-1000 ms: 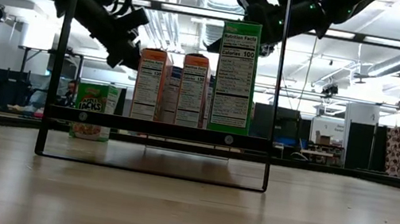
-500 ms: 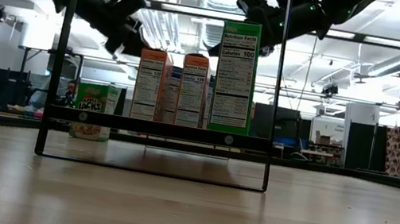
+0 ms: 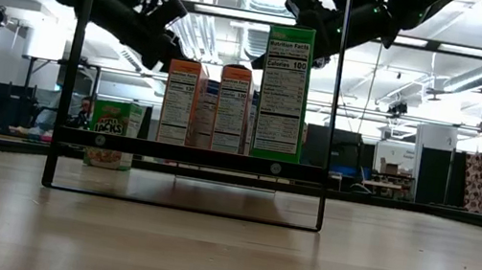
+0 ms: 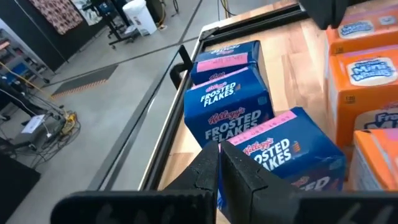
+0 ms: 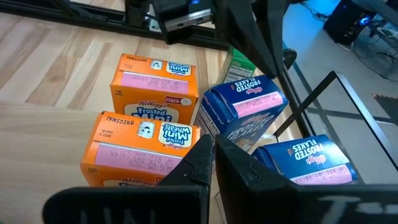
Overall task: Stack cereal on shelf
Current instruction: Put the blue cereal box on the shelf aligned with the other blue cereal boxes
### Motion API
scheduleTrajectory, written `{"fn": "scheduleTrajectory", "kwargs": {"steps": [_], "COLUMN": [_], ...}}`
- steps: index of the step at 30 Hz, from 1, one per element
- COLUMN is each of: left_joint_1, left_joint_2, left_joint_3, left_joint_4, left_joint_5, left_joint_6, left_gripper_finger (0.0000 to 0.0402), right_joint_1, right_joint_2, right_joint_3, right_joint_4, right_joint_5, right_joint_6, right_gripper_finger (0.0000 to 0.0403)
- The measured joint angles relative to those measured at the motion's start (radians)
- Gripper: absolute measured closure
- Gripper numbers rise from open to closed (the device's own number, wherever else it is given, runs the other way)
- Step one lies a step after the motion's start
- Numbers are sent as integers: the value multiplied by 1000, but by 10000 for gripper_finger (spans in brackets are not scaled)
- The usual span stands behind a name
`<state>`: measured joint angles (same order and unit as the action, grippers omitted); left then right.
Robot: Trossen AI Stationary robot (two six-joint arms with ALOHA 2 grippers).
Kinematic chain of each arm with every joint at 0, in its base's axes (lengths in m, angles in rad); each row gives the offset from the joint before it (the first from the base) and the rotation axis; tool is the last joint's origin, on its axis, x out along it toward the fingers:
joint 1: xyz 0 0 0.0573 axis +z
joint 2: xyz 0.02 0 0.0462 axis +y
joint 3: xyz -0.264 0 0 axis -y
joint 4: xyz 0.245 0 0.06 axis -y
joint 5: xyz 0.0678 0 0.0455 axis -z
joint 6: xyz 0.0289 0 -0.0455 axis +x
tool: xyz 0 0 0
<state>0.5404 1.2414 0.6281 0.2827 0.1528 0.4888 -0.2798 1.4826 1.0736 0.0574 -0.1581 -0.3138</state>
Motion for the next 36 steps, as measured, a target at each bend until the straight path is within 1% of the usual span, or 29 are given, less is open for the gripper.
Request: {"fn": "scheduleTrajectory", "kwargs": {"steps": [4,14,18,21,27,33,36], "left_joint_1": [0,1,2,2,-1,-3,-3], "left_joint_2": [25,31,42,43,15,1,5], "left_joint_3": [0,0,0,0,17,19,19], "left_joint_4": [10,26,67,75,39,-28,-71], "left_joint_5": [0,-16,-76,-85,-81,70,93], "left_joint_6": [-5,27,44,56,50,45,53], "left_gripper_finger": [401,401,401,401,401,401,401], "right_joint_1": [0,0,0,0,0,0,0], "right_joint_2": [0,0,0,0,0,0,0], "right_joint_3": [-2,-3,-3,-3,-3,-4,-5], "right_joint_4": [0,0,0,0,0,-1,-2], "right_joint_5": [0,0,0,0,1,1,1], "right_joint_6": [-1,-5,-4,-4,-4,-4,-5], "right_gripper_finger": [394,394,394,394,394,394,394]}}
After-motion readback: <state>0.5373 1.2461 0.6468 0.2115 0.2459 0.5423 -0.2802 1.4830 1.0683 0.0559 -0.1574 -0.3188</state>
